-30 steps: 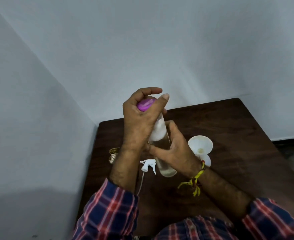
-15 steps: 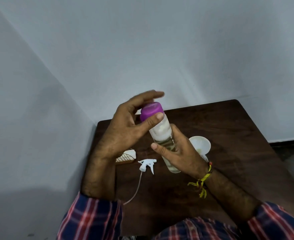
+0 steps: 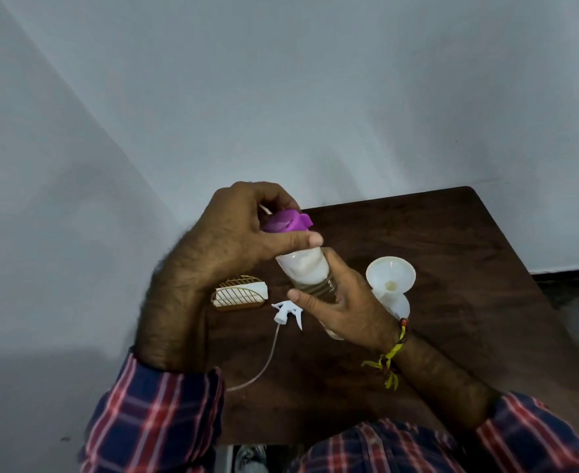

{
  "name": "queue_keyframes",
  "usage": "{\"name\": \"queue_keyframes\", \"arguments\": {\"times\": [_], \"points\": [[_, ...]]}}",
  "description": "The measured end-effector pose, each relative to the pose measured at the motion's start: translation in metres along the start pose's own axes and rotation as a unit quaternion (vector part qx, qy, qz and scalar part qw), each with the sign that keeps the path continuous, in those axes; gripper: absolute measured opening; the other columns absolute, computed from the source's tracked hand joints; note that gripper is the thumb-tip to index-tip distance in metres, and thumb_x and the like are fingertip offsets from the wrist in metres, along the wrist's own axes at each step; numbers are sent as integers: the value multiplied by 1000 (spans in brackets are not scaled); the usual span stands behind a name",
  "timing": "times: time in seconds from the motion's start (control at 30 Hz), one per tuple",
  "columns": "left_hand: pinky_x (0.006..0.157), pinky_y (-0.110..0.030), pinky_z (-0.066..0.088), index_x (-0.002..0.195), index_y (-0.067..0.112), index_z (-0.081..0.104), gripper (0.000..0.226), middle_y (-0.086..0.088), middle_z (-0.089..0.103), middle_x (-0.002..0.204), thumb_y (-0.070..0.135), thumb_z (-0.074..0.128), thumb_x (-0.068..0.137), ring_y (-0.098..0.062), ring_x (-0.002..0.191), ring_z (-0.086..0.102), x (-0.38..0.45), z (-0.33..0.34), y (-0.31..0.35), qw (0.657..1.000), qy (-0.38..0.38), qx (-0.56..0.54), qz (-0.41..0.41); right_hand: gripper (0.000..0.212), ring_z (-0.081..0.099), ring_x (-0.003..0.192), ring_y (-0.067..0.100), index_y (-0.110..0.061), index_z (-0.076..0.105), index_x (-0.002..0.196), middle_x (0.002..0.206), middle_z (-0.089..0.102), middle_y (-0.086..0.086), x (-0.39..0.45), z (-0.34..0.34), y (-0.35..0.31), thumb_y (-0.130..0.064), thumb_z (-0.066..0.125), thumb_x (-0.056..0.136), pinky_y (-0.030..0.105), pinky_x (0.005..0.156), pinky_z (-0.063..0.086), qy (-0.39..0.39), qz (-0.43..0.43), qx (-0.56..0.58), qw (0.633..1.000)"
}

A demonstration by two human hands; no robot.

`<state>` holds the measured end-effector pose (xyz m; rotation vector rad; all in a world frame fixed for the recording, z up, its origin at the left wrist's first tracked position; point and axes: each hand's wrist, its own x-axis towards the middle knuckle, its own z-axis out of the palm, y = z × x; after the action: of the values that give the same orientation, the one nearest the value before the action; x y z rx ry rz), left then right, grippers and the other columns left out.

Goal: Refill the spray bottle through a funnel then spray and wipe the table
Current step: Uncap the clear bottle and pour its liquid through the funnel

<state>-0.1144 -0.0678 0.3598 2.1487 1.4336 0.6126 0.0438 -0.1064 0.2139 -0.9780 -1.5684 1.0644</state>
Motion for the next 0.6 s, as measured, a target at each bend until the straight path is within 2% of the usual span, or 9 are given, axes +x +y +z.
{"name": "queue_keyframes", "arguments": {"times": [0.07, 0.13, 0.27, 0.4, 0.53, 0.6], "points": [[84, -33, 58, 110, 34, 69, 48, 11, 70, 105, 46, 82, 65, -8, 98, 66, -3, -3, -1, 995, -74, -62, 19, 47, 68, 98, 9, -10, 51, 125, 109, 68, -3, -2, 1, -1, -21, 75, 86, 20, 82, 54, 6, -5, -3, 1000], [85, -39, 58, 110, 32, 70, 44, 9, 71, 105, 40, 82, 69, -10, 100, 67, -6, -4, -2, 992, -95, -78, 26, 48, 67, 98, 9, -10, 51, 125, 108, 68, -3, -4, 0, 0, -21, 76, 85, 21, 82, 54, 15, -13, -15, 1000], [65, -30, 55, 92, 37, 70, 43, 12, 64, 71, 71, 72, 65, -5, 70, 62, -7, 14, 5, 995, 75, 62, -21, 51, 68, 101, 13, -10, 50, 126, 111, 68, -1, -5, 3, 3, -26, 76, 85, 35, 84, 58, 36, -21, -37, 998], [66, -28, 47, 83, 33, 70, 41, 15, 55, 65, 71, 63, 72, -13, 73, 58, -4, 27, 18, 974, 153, 156, -62, 49, 70, 94, 15, -11, 51, 121, 104, 69, -1, -9, 11, 10, -30, 77, 83, 39, 78, 59, 71, -14, -44, 996], [69, -32, 52, 80, 26, 70, 43, 8, 63, 72, 68, 65, 71, -17, 73, 63, -6, 13, 21, 954, 258, 133, -80, 50, 69, 95, 14, -14, 52, 120, 104, 68, -4, -15, 11, 18, -33, 78, 82, 38, 78, 58, 82, 9, -53, 995], [63, -27, 52, 82, 27, 71, 44, 9, 64, 69, 69, 68, 71, -12, 66, 62, -7, 5, 15, 959, 264, 62, -78, 48, 69, 92, 14, -12, 52, 118, 102, 68, -3, -18, 10, 19, -31, 78, 82, 33, 77, 58, 88, 17, -45, 995]]}}
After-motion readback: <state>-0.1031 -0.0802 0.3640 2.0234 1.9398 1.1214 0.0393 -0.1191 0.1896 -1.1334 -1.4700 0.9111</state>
